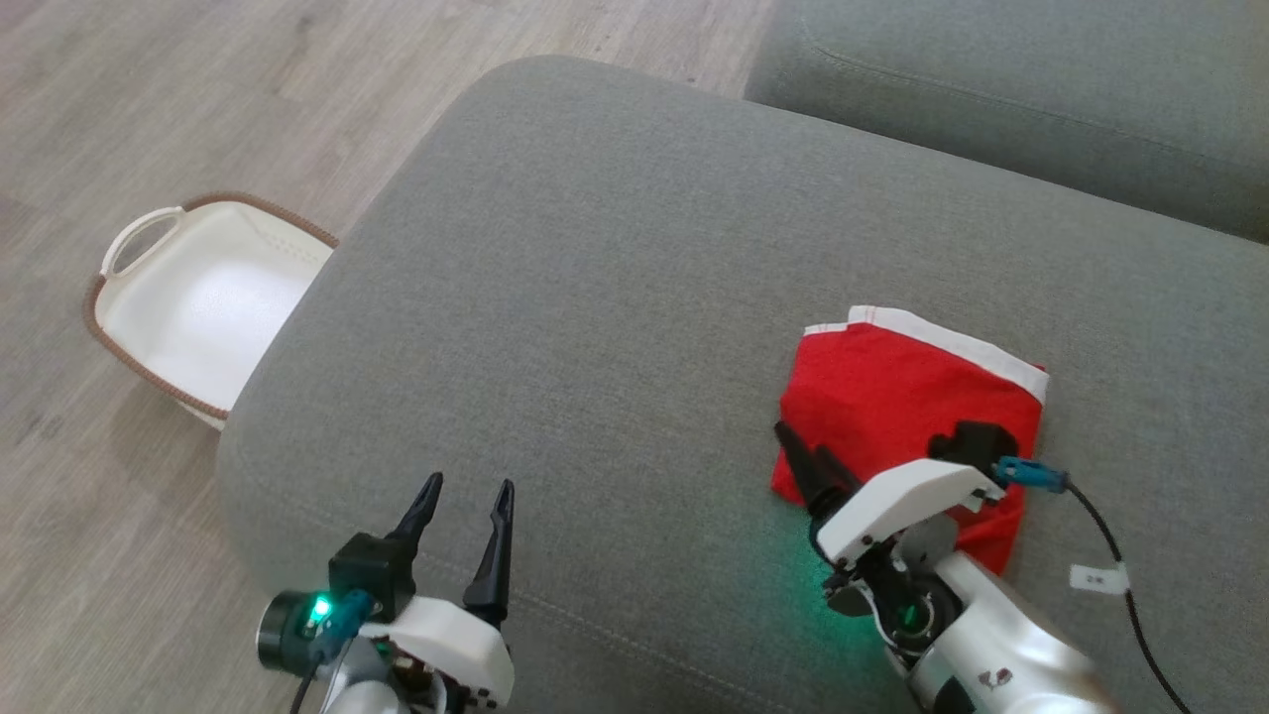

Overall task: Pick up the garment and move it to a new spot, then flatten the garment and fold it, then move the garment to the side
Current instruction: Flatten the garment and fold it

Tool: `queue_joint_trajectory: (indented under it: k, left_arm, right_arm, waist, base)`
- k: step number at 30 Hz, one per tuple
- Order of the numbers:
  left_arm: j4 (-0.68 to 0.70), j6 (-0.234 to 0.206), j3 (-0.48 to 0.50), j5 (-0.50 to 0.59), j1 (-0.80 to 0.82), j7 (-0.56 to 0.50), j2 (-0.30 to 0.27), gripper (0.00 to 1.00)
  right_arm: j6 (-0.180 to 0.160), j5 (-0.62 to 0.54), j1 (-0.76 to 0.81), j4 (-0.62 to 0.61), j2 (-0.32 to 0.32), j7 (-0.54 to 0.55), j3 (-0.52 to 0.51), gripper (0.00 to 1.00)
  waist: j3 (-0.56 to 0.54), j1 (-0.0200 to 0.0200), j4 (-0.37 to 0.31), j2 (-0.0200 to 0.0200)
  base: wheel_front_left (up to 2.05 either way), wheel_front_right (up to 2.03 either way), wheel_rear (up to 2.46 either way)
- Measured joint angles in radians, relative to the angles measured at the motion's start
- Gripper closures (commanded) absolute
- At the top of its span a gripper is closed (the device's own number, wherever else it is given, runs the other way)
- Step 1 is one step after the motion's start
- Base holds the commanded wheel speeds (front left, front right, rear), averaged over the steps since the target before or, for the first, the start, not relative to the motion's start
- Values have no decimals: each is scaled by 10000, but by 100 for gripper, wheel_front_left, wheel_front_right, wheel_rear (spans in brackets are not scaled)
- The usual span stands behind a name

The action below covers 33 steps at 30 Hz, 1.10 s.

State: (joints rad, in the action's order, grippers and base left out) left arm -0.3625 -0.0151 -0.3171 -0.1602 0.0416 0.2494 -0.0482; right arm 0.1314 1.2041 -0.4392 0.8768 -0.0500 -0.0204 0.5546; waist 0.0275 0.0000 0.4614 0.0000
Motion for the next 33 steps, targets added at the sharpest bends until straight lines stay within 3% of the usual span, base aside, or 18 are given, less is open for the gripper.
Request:
queue_joint_trajectory:
  k: [5, 10, 17, 20, 27, 33]
  left_arm:
    - [-4, -27, 21, -31, 18, 0, 0, 0]
    - [48, -40, 69, -40, 25, 0, 0, 0]
    - [604, -25, 387, -169, 29, 0, -2, 0]
    - [978, -19, 443, -205, 28, 0, 2, 0]
    - [1655, -40, 721, -391, 29, 0, 2, 0]
    - [1839, -127, 754, -451, 69, 0, 6, 0]
  right_arm:
    - [0, -123, -78, 88, -2, 291, 633, 0]
    - [0, -658, -286, -38, -29, -270, 688, 0]
    - [0, -3012, -698, -345, -1104, -1735, 723, 0]
    - [0, -4560, -687, -362, -1526, -2086, 533, 0]
    - [0, -7476, -108, -1354, -1597, -2276, -1964, 0]
    - [0, -9825, 1826, -3452, -897, -2276, -4564, 0]
  waist:
    - [-1, 0, -241, 0]
    - [-94, 0, -650, 0]
    - [-305, 0, -1432, 0]
    - [-373, 0, -1817, 0]
    - [-437, 0, -2774, 0]
    - [-404, 0, -3456, 0]
  base:
    - [0, 0, 0]
    - [0, 0, 0]
    - [0, 0, 0]
    - [0, 0, 0]
    - [0, 0, 0]
    - [0, 0, 0]
